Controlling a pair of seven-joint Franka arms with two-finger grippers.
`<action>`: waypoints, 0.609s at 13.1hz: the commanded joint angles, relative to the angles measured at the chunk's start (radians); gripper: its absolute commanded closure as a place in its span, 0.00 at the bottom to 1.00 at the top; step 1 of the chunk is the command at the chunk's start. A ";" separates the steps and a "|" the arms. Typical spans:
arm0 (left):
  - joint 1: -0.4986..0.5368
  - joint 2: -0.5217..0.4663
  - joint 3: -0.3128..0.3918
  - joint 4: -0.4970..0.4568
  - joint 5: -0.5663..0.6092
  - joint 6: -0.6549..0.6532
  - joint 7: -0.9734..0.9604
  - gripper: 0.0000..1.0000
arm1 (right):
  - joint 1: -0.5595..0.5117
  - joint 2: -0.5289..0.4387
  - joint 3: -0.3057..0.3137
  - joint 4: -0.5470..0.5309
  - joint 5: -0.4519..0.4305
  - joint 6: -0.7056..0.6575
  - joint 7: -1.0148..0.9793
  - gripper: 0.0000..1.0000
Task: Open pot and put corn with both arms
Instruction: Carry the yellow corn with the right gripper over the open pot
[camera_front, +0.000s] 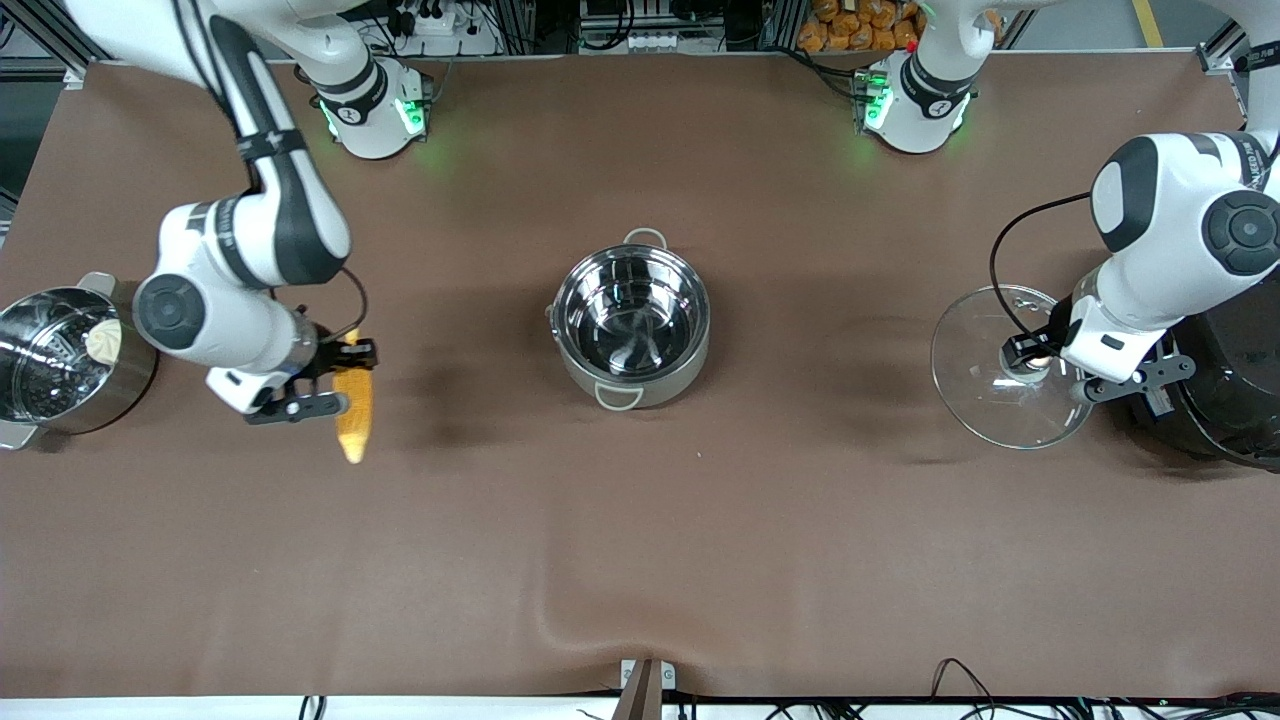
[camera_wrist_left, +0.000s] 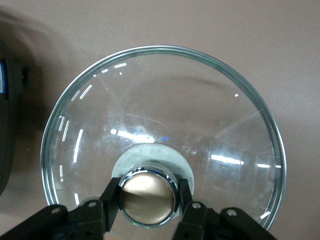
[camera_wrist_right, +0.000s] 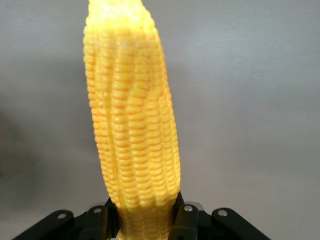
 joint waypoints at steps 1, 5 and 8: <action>0.009 -0.066 -0.023 -0.046 0.020 0.012 0.009 1.00 | 0.145 -0.015 -0.009 0.053 0.009 -0.068 0.184 1.00; 0.011 -0.077 -0.060 -0.066 0.011 0.012 -0.007 1.00 | 0.345 0.046 -0.009 0.160 0.006 -0.079 0.380 1.00; 0.011 -0.072 -0.060 -0.086 0.011 0.032 -0.007 1.00 | 0.440 0.092 -0.009 0.228 0.006 -0.079 0.381 1.00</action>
